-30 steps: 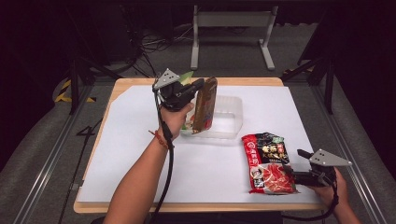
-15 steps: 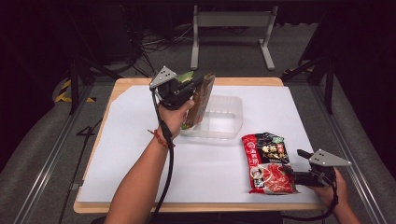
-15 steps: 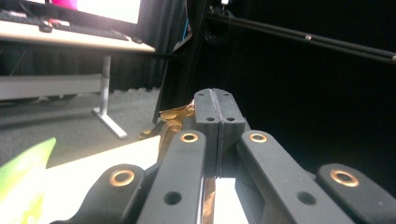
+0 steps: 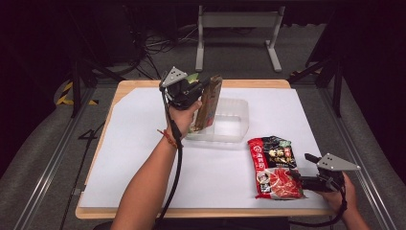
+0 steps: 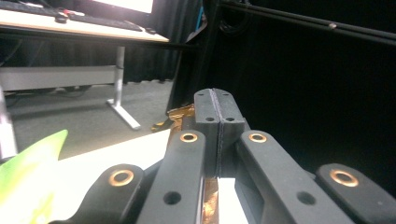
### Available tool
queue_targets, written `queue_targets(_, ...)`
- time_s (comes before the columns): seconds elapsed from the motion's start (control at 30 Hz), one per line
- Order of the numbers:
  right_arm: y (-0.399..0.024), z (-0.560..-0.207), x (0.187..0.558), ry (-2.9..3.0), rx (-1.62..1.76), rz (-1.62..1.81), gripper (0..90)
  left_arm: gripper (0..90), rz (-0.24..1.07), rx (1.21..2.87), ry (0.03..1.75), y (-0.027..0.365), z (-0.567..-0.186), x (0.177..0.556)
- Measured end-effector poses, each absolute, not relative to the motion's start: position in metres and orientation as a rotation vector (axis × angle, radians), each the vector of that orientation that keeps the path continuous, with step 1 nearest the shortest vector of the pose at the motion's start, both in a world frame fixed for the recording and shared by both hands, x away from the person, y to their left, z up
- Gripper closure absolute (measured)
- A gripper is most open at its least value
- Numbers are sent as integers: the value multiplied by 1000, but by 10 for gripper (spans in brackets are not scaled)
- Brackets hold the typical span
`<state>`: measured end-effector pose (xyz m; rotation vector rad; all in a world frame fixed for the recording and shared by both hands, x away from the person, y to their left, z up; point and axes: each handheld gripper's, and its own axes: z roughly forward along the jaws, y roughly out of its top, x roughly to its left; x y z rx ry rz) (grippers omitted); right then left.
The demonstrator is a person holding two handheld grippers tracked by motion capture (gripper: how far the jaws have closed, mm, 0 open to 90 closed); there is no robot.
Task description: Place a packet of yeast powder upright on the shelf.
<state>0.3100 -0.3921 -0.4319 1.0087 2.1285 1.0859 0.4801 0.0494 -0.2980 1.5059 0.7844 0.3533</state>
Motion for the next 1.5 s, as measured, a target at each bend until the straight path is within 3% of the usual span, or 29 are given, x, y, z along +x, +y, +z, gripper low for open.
queue_targets(0.63, -392, -432, 310, 2131, 1012, 1085, 178, 900, 454, 1491, 860, 24, -306, 513)
queue_targets(1.5, -392, -432, 309, 2128, 1007, 1076, 179, 894, 371, 1643, 696, 44, -353, 463)
